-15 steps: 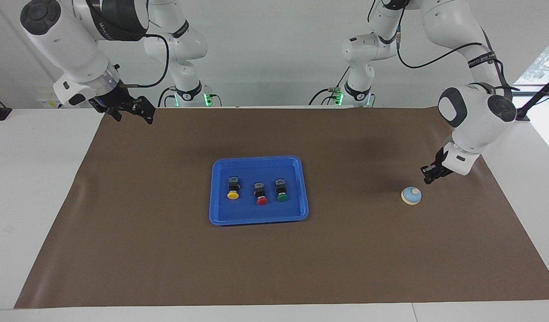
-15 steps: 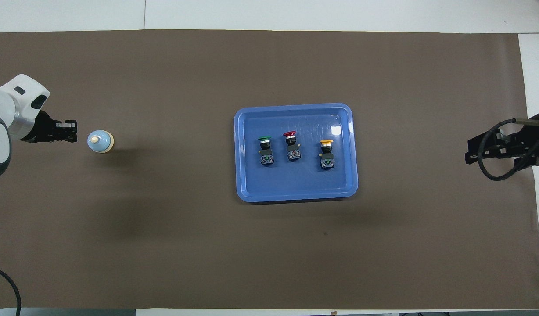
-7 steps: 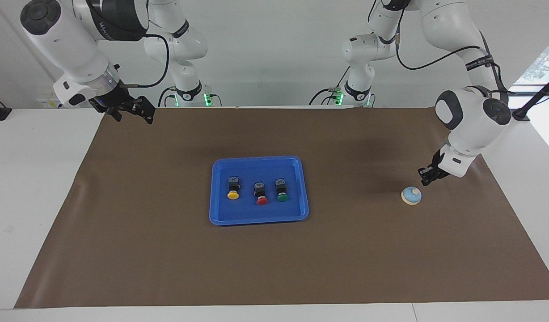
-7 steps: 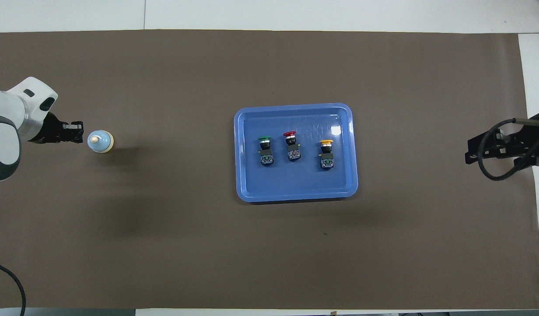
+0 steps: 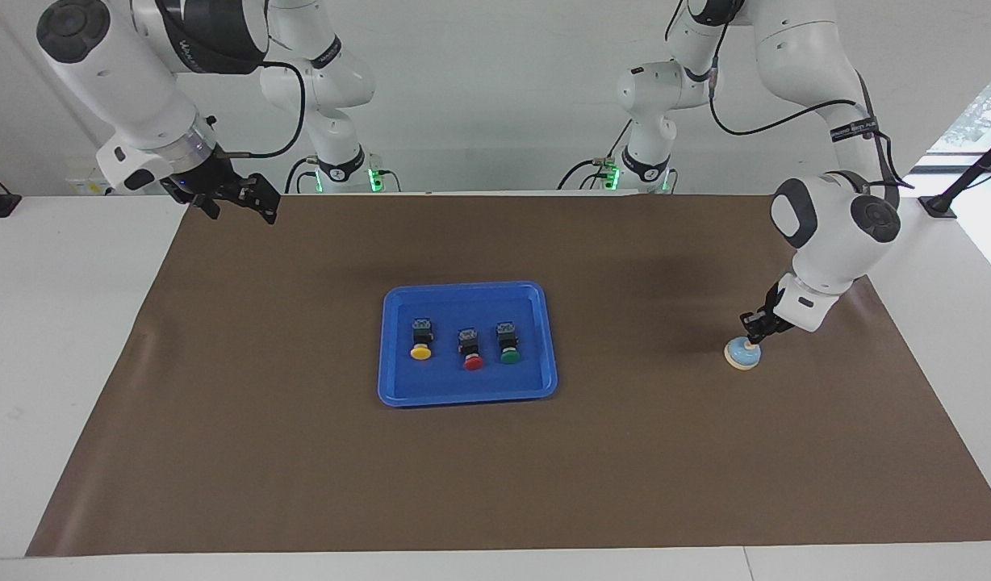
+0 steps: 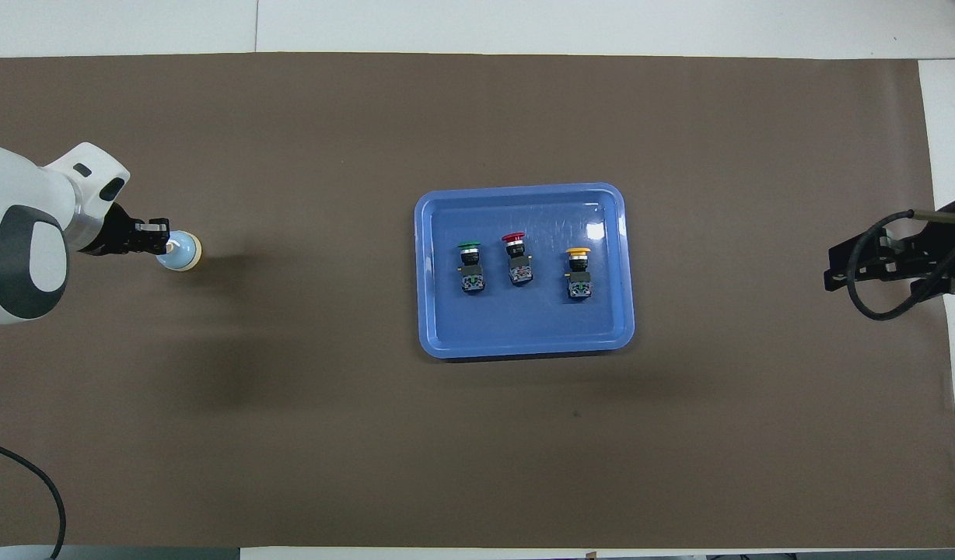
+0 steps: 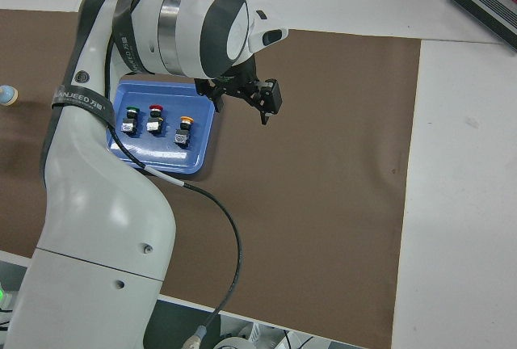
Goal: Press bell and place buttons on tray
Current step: 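Lower the left gripper onto the bell top to press it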
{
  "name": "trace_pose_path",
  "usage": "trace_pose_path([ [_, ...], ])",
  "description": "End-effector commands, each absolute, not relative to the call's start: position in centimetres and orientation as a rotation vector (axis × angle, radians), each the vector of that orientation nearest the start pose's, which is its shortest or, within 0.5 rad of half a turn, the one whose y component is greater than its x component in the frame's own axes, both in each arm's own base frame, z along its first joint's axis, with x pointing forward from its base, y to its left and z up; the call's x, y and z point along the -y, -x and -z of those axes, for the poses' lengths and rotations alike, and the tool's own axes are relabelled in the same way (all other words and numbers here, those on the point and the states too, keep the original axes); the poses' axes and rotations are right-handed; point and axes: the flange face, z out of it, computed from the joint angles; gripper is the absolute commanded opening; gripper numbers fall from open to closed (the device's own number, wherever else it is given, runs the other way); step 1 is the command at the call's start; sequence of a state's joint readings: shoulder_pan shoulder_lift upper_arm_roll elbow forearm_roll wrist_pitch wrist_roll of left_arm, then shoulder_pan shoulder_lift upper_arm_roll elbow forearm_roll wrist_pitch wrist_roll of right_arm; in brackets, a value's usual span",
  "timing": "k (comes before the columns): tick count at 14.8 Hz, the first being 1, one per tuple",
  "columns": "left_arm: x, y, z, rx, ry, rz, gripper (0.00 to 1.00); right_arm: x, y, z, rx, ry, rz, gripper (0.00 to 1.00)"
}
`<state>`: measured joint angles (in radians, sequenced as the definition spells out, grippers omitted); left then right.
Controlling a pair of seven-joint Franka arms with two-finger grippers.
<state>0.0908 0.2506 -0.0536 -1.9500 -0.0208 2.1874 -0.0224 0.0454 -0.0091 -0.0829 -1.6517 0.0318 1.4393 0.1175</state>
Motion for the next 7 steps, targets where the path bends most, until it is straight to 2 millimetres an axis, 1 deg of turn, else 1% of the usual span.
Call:
trace_pose_path([
  [1,-2.2,-59.5,-33.8,0.114,3.16,0.003,0.0,1.9,-52.6,-58.3,-0.211,3.098,-0.305,1.0],
  [4,-2.2,-59.0,-32.5,0.117,3.159,0.01,0.0,1.8,-52.6,-58.3,-0.208,3.098,-0.305,1.0],
  [6,-2.2,-59.0,-32.3,0.117,3.159,0.02,0.0,1.9,-52.6,-58.3,-0.21,3.098,-0.305,1.0],
  [7,-2.2,-59.2,-32.7,0.117,3.16,0.017,0.0,1.8,-52.6,-58.3,-0.208,3.098,-0.305,1.0],
])
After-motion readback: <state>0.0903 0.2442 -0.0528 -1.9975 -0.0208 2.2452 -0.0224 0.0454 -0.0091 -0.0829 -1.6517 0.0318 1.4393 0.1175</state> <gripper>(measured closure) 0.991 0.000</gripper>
